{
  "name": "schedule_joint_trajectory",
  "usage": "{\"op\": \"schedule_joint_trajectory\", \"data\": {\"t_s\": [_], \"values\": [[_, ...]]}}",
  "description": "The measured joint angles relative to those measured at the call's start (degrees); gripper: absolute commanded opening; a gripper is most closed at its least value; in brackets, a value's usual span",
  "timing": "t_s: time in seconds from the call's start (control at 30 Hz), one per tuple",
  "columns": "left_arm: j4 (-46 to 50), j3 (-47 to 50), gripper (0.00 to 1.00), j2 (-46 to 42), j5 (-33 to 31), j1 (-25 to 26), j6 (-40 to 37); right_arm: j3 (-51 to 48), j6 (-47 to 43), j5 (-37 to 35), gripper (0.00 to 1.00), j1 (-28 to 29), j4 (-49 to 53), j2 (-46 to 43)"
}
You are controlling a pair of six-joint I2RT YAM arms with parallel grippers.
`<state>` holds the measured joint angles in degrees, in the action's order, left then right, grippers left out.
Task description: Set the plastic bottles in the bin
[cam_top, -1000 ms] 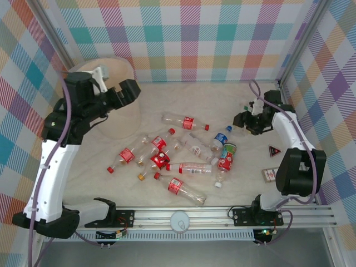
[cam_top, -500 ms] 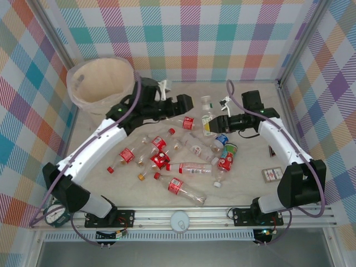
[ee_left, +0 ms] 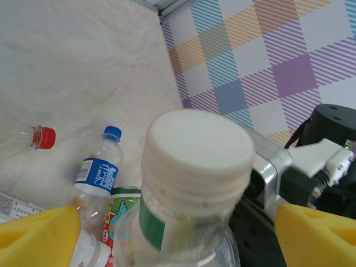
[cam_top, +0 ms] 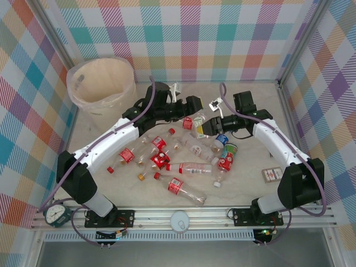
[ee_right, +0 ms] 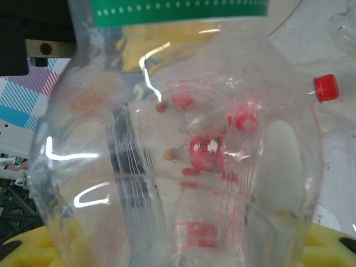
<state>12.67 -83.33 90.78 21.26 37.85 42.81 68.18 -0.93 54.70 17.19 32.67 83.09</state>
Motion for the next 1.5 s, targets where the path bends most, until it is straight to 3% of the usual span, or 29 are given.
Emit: {"op": "schedule_joint_trajectory", "data": {"t_s": [0.37,0.6,0.9,1.1,1.27,1.5], "values": [[-2.5,0.0,0.56,2.6,-0.7,0.1,1.2,0.0,0.5,0.0,0.46,0.7,-0.7,0.9],[-3.0,0.0,0.47,2.8,-1.2,0.3,1.4,0.0,0.9,0.0,0.46,0.8,-0.7,1.7],[-2.6,0.0,0.38,3.3,-2.3,0.3,0.4,1.6,1.5,-0.5,0.79,0.8,1.5,2.8],[-2.2,-0.1,0.35,4.2,-2.5,0.2,0.0,4.8,0.5,-2.3,0.92,0.5,5.6,3.0],[0.0,-1.2,0.32,4.5,-3.0,-0.5,-1.3,6.7,-0.5,-4.0,0.95,-3.1,10.0,1.8],[5.1,-9.6,0.26,5.4,-3.1,-3.7,-4.0,6.7,5.6,-10.0,0.95,-15.8,10.3,-5.3]]}}
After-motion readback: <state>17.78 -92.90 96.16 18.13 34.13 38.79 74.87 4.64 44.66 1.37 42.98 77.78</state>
